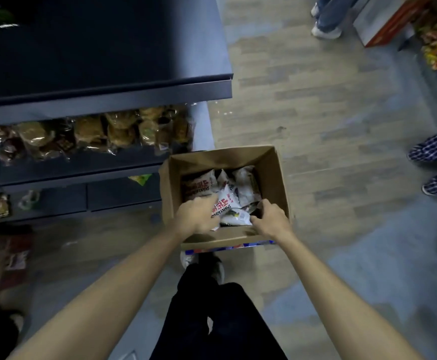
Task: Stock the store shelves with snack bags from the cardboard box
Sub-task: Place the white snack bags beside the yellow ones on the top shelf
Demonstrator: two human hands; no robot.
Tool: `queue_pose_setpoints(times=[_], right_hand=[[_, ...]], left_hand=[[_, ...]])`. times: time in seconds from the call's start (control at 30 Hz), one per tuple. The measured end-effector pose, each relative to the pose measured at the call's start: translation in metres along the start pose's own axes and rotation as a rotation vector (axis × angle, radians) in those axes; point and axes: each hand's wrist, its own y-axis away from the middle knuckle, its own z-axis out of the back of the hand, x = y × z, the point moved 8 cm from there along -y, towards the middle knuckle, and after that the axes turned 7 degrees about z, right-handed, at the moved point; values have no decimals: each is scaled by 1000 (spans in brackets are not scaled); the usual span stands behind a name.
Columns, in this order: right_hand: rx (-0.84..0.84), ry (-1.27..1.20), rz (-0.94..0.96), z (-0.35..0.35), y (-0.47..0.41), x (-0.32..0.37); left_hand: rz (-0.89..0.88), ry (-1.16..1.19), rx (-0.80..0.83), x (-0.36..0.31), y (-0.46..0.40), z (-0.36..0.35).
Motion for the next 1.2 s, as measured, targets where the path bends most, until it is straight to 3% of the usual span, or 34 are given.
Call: queue_pose_setpoints(times=[0.1,0.37,0.53,0.73,0.87,0.93,1.0,1.07,1.2], right_hand=[[26,6,-3,-13,-24,-8],[102,-39,0,-59,-107,-31],[109,-105,-71,-78,-148,-46],[14,31,-107,-93,-183,-46],[-127,147,-4,-87,-184,-36],[-206,135,46,-82,-180,-33],[-225,79,90,-82,-178,-29],[-147,-130,94,-91,-183,-23],[52,-378,-67,-124,-191,-4]], left_hand=[[-3,34,174,-2,-28,-34],[155,20,-10,12,-107,-89],[171,-36,41,27,-143,-127],[181,-253,-37,26,-153,-144],[156,-334,-157,24,-148,-132],[165,-299,-134,28,-142,-123],[193,-214,-136,32,-134,-107],[261,-92,-209,40,-123,-82],[374,83,-337,56,-111,-58]])
